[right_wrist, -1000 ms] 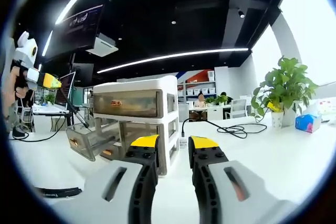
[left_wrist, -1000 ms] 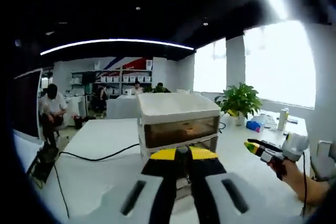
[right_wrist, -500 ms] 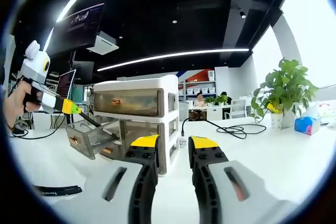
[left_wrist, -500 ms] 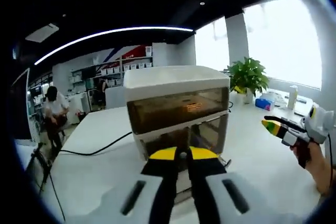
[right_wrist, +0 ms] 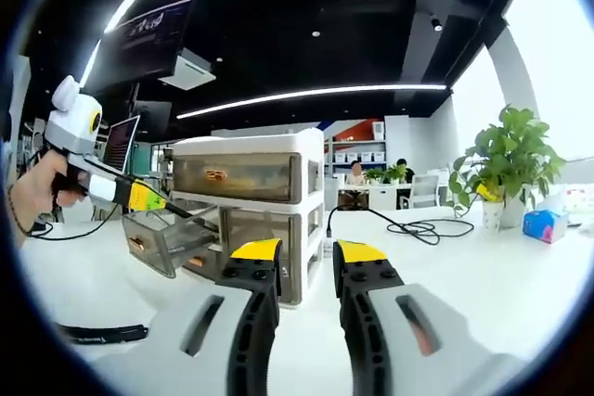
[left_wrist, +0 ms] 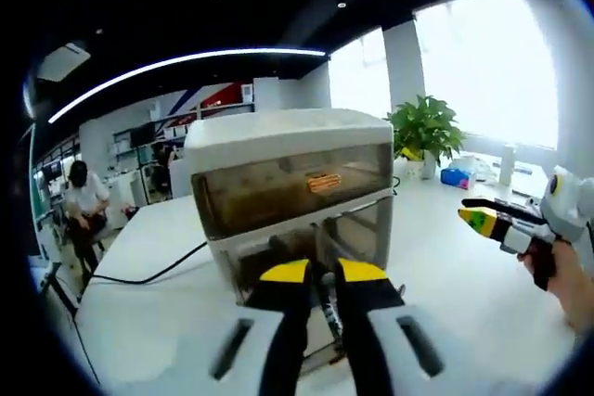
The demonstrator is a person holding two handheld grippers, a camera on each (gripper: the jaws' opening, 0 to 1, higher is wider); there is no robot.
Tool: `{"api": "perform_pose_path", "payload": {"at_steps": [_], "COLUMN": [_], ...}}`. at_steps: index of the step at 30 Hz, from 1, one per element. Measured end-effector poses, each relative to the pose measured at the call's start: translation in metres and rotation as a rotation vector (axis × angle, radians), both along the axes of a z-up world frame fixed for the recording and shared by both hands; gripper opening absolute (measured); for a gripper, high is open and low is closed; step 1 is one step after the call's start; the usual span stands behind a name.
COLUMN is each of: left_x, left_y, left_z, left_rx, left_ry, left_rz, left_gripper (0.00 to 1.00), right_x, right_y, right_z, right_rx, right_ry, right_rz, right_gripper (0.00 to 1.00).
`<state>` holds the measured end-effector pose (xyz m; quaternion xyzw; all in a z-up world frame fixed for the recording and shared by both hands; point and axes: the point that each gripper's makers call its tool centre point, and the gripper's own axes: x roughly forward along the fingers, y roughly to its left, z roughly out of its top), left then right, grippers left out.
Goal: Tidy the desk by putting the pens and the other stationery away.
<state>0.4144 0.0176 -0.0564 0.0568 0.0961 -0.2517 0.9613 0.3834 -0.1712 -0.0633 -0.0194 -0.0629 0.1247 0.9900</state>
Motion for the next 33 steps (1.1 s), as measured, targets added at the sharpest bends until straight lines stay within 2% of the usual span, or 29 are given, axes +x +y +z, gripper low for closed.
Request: {"api": "perform_pose_path", "payload": {"at_steps": [4,7,12,16,20,21,24,26,29,31,33], "left_x": [0.004,0.001,-0.007,-0.024,-0.048,-0.058,-0.079,-0.094,-0.11,-0.116,-0.125], "left_y": [-0.006,-0.008,0.0,0.005,0.008,0.005,0.001,-0.001,0.003,0.008,0.011], "left_z": [-0.005,-0.005,0.009,0.021,0.025,0.028,0.033,0.046,0.06,0.059,0.057], "left_rx": [0.007,0.0,0.009,-0.02,-0.066,-0.082,-0.135,-0.23,-0.343,-0.341,-0.287], "left_ry": [-0.002,-0.024,-0.126,-0.205,-0.226,-0.251,-0.255,-0.271,-0.293,-0.308,-0.364], "left_rz": [-0.029,-0.053,-0.051,-0.088,-0.132,-0.168,-0.236,-0.276,-0.299,-0.293,-0.301], "left_gripper": [0.13,0.2,0.21,0.21,0.21,0.21,0.25,0.32,0.34,0.36,0.43], "right_x": [0.002,0.003,0.002,0.002,0.001,0.001,0.002,0.003,0.004,0.005,0.006], "right_y": [0.0,-0.002,-0.001,0.001,0.002,0.002,0.004,0.005,0.006,0.007,0.007], "right_z": [0.0,-0.002,0.001,0.002,0.003,0.003,0.001,-0.001,-0.005,-0.007,-0.008], "right_rx": [-0.001,0.002,0.001,-0.001,0.0,-0.001,0.004,0.003,0.002,0.003,0.004], "right_ry": [0.0,0.004,-0.004,-0.008,-0.009,-0.009,-0.002,0.005,0.018,0.023,0.029], "right_rz": [0.003,-0.002,0.002,0.007,0.009,0.01,0.018,0.022,0.028,0.03,0.031], "right_gripper": [0.25,0.25,0.25,0.25,0.25,0.25,0.25,0.25,0.25,0.25,0.25]}}
